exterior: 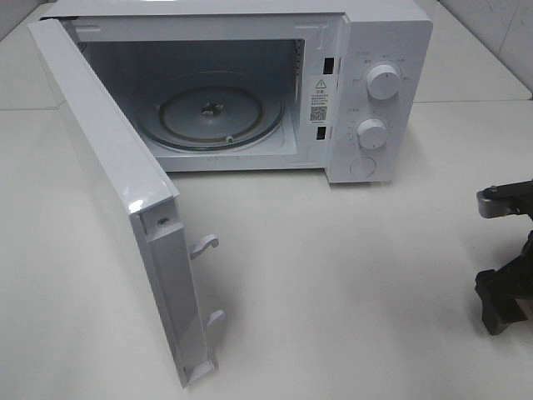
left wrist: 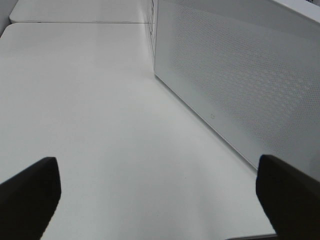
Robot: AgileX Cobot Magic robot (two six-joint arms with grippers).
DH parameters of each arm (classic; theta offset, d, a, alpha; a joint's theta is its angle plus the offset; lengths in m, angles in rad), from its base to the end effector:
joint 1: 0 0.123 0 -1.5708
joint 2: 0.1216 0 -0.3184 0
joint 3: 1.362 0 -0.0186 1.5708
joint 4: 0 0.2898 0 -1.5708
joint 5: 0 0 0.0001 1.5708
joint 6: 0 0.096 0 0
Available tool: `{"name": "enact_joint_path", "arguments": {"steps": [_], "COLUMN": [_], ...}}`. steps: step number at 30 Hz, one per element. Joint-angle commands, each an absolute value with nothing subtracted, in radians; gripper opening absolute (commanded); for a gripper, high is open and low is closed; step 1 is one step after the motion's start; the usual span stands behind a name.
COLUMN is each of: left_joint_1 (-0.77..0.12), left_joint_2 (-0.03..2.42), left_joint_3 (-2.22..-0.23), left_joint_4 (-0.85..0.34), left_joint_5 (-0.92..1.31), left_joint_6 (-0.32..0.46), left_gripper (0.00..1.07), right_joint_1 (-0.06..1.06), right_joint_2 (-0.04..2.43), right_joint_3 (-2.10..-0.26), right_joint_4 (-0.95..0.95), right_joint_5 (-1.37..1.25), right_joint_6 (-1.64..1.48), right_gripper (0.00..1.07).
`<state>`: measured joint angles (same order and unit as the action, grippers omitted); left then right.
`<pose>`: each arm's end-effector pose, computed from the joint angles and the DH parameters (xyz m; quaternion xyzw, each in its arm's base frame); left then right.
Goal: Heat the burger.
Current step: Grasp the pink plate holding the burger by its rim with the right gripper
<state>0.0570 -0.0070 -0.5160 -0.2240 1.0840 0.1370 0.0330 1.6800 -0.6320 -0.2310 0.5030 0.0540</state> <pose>-0.0042 -0.0191 0.2986 0.0408 0.8470 -0.0609 0.5265 0.2655 -0.0019 0.1113 -0.0874 0.9929 -0.0585 0.0557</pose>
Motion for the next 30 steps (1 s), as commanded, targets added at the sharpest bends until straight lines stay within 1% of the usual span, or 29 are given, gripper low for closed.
{"name": "enact_joint_path", "arguments": {"steps": [1, 5, 9, 10, 13, 14, 15, 16, 17, 18, 19, 20, 21, 22, 23, 24, 25, 26, 27, 30], "left_joint_1": [0.057, 0.057, 0.057, 0.057, 0.057, 0.057, 0.057, 0.057, 0.057, 0.057, 0.057, 0.057, 0.057, 0.057, 0.057, 0.057, 0.057, 0.057, 0.057, 0.057], "left_joint_2": [-0.018, -0.018, -0.018, -0.018, -0.018, -0.018, -0.018, -0.018, -0.018, -0.018, -0.018, -0.018, -0.018, -0.018, -0.018, -0.018, -0.018, -0.018, -0.018, -0.018], "left_joint_3": [-0.516, -0.516, -0.516, -0.516, -0.516, -0.516, -0.516, -0.516, -0.516, -0.516, -0.516, -0.516, -0.516, -0.516, -0.516, -0.516, -0.516, -0.516, -0.516, -0.516], "left_joint_4": [-0.222, -0.222, -0.222, -0.222, -0.222, -0.222, -0.222, -0.222, -0.222, -0.222, -0.222, -0.222, -0.222, -0.222, -0.222, -0.222, -0.222, -0.222, -0.222, -0.222], "left_joint_5": [1.070, 1.070, 1.070, 1.070, 1.070, 1.070, 1.070, 1.070, 1.070, 1.070, 1.070, 1.070, 1.070, 1.070, 1.070, 1.070, 1.070, 1.070, 1.070, 1.070], "left_joint_6": [0.137, 0.137, 0.137, 0.137, 0.137, 0.137, 0.137, 0.137, 0.137, 0.137, 0.137, 0.137, 0.137, 0.137, 0.137, 0.137, 0.137, 0.137, 0.137, 0.137], "left_gripper": [0.98, 0.98, 0.98, 0.98, 0.98, 0.98, 0.98, 0.98, 0.98, 0.98, 0.98, 0.98, 0.98, 0.98, 0.98, 0.98, 0.98, 0.98, 0.98, 0.98], "right_joint_1": [0.008, 0.008, 0.008, 0.009, 0.009, 0.009, 0.009, 0.009, 0.009, 0.009, 0.009, 0.009, 0.009, 0.009, 0.009, 0.009, 0.009, 0.009, 0.009, 0.012], "right_joint_2": [1.683, 1.696, 1.735, 1.738, 1.738, 1.738, 1.738, 1.738, 1.738, 1.738, 1.738, 1.738, 1.738, 1.738, 1.738, 1.738, 1.738, 1.738, 1.738, 1.738], "right_joint_3": [-0.626, -0.626, -0.626, -0.626, -0.626, -0.626, -0.626, -0.626, -0.626, -0.626, -0.626, -0.626, -0.626, -0.626, -0.626, -0.626, -0.626, -0.626, -0.626, -0.626], "right_joint_4": [-0.248, -0.248, -0.249, -0.247, -0.247, -0.247, -0.247, -0.251, -0.260, -0.260, -0.268, -0.283, -0.283, -0.300, -0.300, -0.307, -0.322, -0.322, -0.324, -0.324], "right_joint_5": [0.471, 0.446, 0.423, 0.412, 0.408, 0.407, 0.407, 0.410, 0.413, 0.413, 0.416, 0.422, 0.422, 0.427, 0.427, 0.427, 0.432, 0.432, 0.439, 0.454], "right_joint_6": [0.075, 0.075, 0.075, 0.075, 0.075, 0.076, 0.076, 0.081, 0.087, 0.087, 0.094, 0.103, 0.103, 0.112, 0.112, 0.121, 0.129, 0.129, 0.129, 0.129], "right_gripper": [0.90, 0.87, 0.83, 0.81, 0.79, 0.72, 0.72, 0.65, 0.55, 0.55, 0.49, 0.37, 0.37, 0.24, 0.24, 0.17, 0.05, 0.05, 0.00, 0.00]}}
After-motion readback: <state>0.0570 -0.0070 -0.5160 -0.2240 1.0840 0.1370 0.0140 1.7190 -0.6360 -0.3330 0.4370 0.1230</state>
